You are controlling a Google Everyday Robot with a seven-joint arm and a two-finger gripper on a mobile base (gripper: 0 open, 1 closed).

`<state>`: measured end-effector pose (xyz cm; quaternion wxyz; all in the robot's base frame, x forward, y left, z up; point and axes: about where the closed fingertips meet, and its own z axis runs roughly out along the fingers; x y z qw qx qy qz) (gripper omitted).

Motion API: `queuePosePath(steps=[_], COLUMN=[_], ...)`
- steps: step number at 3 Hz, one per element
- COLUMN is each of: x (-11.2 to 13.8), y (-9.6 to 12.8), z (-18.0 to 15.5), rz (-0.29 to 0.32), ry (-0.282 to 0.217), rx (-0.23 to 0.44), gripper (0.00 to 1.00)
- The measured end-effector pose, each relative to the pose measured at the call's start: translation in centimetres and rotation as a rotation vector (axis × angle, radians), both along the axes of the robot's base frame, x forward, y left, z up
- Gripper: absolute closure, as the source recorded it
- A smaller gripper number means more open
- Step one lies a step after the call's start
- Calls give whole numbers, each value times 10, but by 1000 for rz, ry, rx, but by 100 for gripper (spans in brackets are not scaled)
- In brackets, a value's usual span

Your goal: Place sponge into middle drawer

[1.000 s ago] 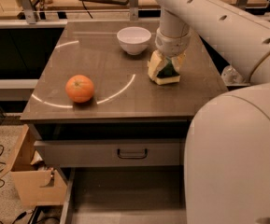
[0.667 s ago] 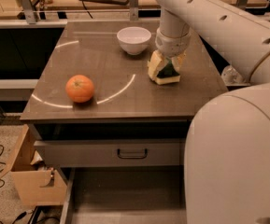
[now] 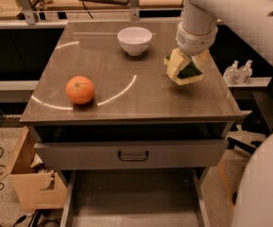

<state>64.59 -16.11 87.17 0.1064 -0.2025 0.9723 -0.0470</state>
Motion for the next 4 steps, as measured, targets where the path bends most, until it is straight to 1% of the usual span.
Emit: queuePosePath(steps=[1, 2, 3, 4], x=[-33, -69, -108, -148], y=[-30, -70, -106, -139], z=[19, 22, 14, -10], rz=[46, 81, 117, 167], ry=[-30, -38, -45, -22], rx=[12, -3, -23, -5], gripper=[100, 100, 100, 100])
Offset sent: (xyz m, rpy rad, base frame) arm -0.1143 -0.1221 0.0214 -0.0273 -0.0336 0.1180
